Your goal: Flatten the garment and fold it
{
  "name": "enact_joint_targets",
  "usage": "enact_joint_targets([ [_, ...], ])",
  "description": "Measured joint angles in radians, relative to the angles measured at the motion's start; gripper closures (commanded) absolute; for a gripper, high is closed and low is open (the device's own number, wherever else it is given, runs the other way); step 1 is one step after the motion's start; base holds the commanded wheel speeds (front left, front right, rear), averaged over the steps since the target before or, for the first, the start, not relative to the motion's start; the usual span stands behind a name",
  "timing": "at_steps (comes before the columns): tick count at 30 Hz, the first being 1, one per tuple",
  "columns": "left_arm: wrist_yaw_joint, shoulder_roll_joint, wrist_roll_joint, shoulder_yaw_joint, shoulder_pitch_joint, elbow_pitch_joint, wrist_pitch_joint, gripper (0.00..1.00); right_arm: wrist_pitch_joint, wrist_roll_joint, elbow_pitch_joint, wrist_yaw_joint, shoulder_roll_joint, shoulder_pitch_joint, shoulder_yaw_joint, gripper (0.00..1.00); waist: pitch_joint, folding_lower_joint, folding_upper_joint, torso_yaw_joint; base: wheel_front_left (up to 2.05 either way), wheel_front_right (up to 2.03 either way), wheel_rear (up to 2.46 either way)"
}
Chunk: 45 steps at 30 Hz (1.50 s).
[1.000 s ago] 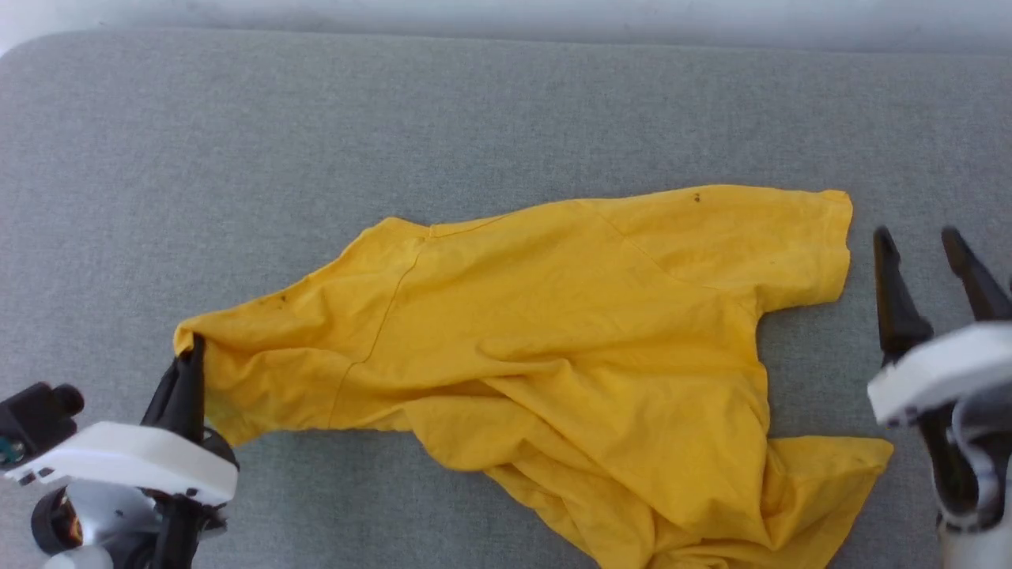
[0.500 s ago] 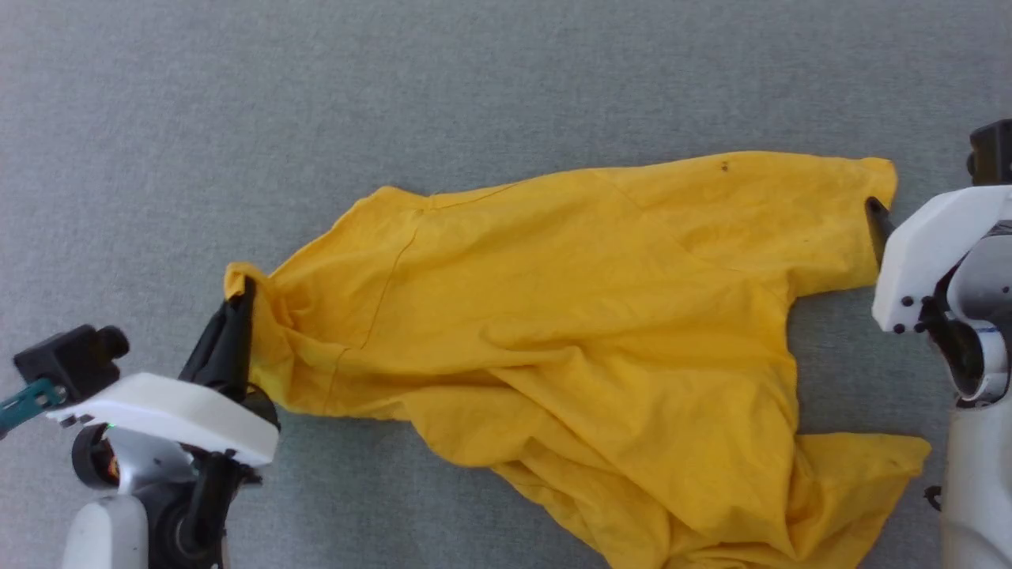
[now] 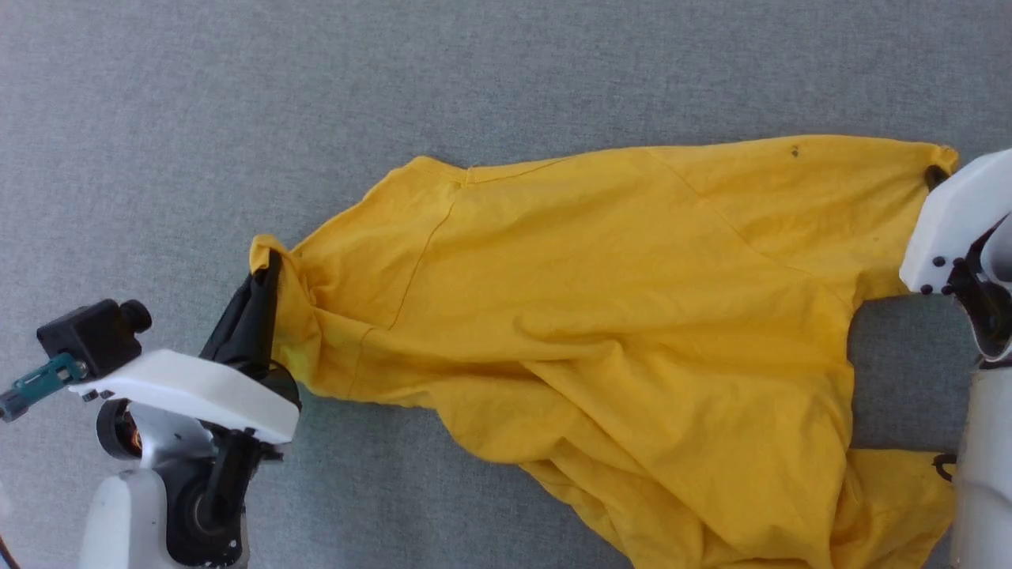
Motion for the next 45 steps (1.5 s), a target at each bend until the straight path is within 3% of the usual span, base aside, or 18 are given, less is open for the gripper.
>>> enact_joint_targets([
  [8, 0.0, 0.004, -0.012, 0.01, -0.042, 0.004, -0.018, 1.0, -0.153, 0.103, 0.012, 0.0, 0.006, -0.01, 0.023, 1.0, -0.052, -0.0002, 0.0, -0.017, 0.0, 0.0, 0.0],
  [15, 0.0, 0.062, 0.051, -0.022, -0.168, -0.001, 0.003, 1.0, -0.295, 0.214, -0.044, 0.0, 0.006, -0.077, 0.101, 1.0, -0.143, -0.0003, 0.0, -0.052, 0.0, 0.0, 0.0],
  [23, 0.001, 0.133, 0.117, -0.079, -0.453, 0.078, 0.094, 1.0, -0.309, 0.217, -0.045, 0.0, 0.006, -0.241, 0.179, 1.0, -0.253, -0.0004, 0.0, -0.102, 0.0, 0.0, 0.0],
  [29, 0.001, 0.189, 0.173, -0.112, -0.719, 0.206, 0.152, 1.0, -0.287, 0.174, 0.039, 0.0, 0.006, -0.435, 0.226, 1.0, -0.294, -0.0003, 0.0, -0.16, 0.0, 0.0, 0.0],
  [35, 0.002, 0.198, 0.178, -0.125, -0.938, 0.335, 0.191, 1.0, -0.294, 0.135, 0.17, 0.0, 0.005, -0.62, 0.244, 1.0, -0.298, -0.0003, 0.0, -0.214, 0.0, 0.0, 0.0],
  [45, 0.019, 0.233, 0.222, -0.118, -1.228, 0.495, 0.119, 1.0, -0.381, 0.055, 0.365, 0.0, 0.005, -0.865, 0.266, 1.0, -0.212, -0.0001, 0.0, -0.27, 0.0, 0.0, 0.0],
])
